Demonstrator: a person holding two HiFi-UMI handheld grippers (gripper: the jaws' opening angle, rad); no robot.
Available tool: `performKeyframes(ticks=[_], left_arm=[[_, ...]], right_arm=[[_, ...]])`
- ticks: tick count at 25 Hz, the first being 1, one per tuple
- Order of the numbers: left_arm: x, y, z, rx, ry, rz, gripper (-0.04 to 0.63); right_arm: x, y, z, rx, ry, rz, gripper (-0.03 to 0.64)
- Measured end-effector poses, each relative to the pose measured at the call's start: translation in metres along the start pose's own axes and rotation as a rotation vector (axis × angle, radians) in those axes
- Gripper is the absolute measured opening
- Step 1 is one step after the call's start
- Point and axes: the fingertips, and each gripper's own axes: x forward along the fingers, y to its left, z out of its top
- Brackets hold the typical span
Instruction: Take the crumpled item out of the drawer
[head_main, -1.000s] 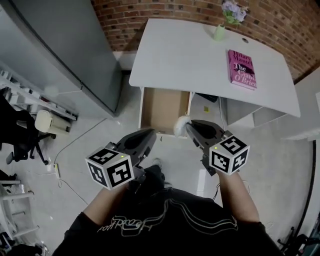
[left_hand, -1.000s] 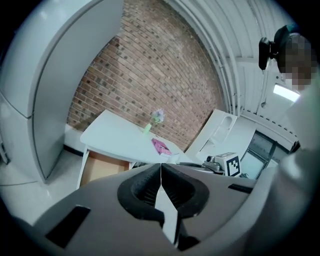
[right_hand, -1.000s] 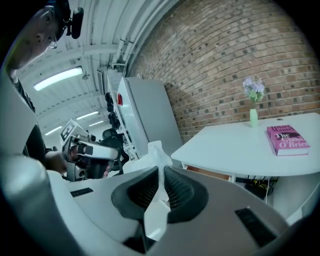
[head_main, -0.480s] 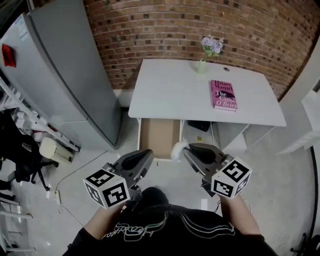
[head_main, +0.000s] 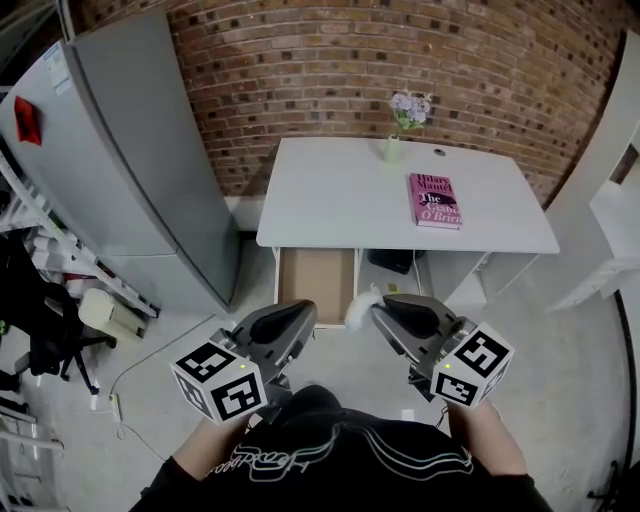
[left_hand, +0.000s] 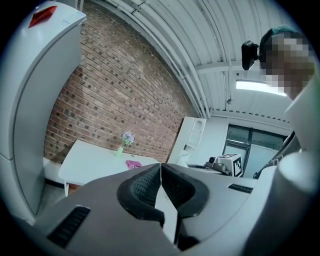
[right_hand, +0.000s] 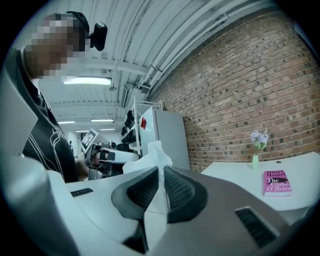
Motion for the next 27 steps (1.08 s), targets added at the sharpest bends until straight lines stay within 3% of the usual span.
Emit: performKeyframes(ticks=[17,27], left_arm=[[-0.012,-0.029,-0.014,0.052,0.034,-0.027,0.023],[-0.019,-0.031,-0.030,0.029,0.040,-0.032,0.023]], right_arm=[[-0.021,0.022,-0.005,0.023,-0.030,-0.017,0.061],[-0.019,0.035,-0.020,0.038,-0.013,-0.013,0.061]])
